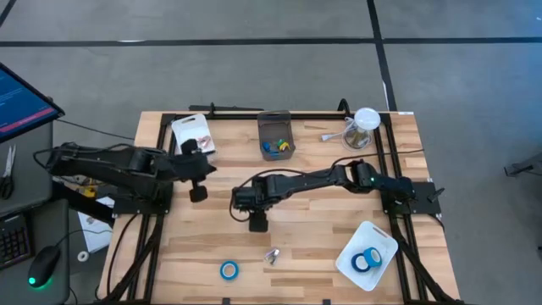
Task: Pick and place Stapler, Stapler remover, tape
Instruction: Put the green stapler into the black bin
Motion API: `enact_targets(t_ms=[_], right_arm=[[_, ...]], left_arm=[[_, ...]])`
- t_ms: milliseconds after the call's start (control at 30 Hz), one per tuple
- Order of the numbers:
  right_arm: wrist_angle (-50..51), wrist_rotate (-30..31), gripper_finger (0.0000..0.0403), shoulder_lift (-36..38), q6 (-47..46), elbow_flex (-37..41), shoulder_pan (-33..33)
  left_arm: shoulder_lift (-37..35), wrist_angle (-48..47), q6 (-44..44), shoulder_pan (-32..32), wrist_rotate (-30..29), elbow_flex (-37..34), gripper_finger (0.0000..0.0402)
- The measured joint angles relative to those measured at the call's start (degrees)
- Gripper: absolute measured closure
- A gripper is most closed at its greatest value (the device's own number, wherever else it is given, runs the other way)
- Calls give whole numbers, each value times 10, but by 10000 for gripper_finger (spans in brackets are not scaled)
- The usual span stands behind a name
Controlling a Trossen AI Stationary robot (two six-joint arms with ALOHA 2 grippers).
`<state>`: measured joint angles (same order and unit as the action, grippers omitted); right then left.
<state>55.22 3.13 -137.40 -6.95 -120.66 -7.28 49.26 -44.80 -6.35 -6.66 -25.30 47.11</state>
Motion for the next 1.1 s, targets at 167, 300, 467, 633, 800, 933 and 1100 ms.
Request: enact_targets(t_ms=[167, 300, 467, 633, 800, 933, 1100], right_arm=[[3, -1, 190, 0, 0, 0, 5], [4, -10, 191, -3, 0, 0, 9], [8, -17, 191, -16, 21, -1, 11], [11, -18, 195, -20, 24, 0, 11], [15, -36, 194, -33, 25, 0, 14], [17, -36, 195, -36, 26, 0, 14], [8, -33, 204, -36, 25, 0, 14]], left_arm=[[-42, 1, -4, 0, 0, 0, 397], [-53, 0, -4, 0, 0, 0, 397], [-50, 0, -4, 0, 0, 0, 398], [-49, 0, -4, 0, 0, 0, 398], [-49, 0, -4, 0, 0, 0, 398], [-49, 0, -4, 0, 0, 0, 398], [-49, 0, -4, 0, 0, 0, 398]])
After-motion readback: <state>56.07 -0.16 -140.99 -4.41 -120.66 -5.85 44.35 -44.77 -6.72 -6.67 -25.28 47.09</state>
